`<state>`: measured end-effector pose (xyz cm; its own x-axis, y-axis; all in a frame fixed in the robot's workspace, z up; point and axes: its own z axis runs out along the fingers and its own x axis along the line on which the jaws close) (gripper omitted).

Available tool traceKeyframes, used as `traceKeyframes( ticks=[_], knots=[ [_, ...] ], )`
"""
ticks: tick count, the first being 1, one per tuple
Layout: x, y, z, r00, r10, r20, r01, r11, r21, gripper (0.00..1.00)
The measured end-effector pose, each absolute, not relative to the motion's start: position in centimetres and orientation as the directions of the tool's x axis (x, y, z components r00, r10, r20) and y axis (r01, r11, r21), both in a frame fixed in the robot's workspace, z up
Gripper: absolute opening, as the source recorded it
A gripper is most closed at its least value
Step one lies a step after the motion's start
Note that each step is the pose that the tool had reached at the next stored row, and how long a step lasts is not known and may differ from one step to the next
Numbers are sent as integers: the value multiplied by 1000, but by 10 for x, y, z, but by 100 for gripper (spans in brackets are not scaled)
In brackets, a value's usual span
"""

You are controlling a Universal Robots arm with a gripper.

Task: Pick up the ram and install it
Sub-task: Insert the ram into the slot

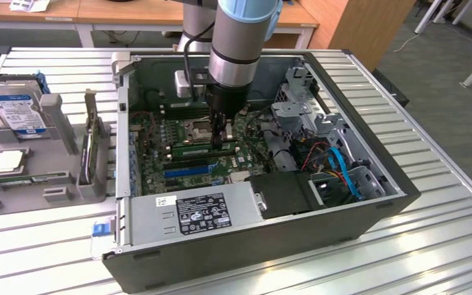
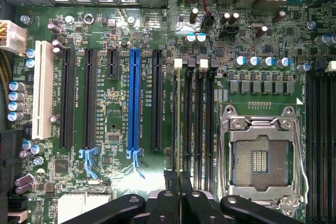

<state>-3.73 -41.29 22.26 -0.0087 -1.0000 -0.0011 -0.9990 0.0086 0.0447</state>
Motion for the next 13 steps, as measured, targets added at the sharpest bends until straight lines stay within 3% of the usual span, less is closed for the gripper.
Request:
traceKeyframes(
  ticks=[5, 7, 9, 11, 12, 13],
  knots=[
    [-37, -413, 223, -9, -1000, -1, -999, 9, 45, 13],
    [-37, -413, 223, -9, -1000, -1, -999, 9, 45, 18],
    [-37, -413, 223, -9, -1000, -1, -999, 9, 45, 31],
    [-37, -413, 223, -9, -1000, -1, -999, 9, 45, 31],
    [-37, -413, 223, -9, -1000, -1, -999, 9, 45, 37],
    [-37, -413, 223, -9, -1000, -1, -999, 9, 45, 37]
  ],
)
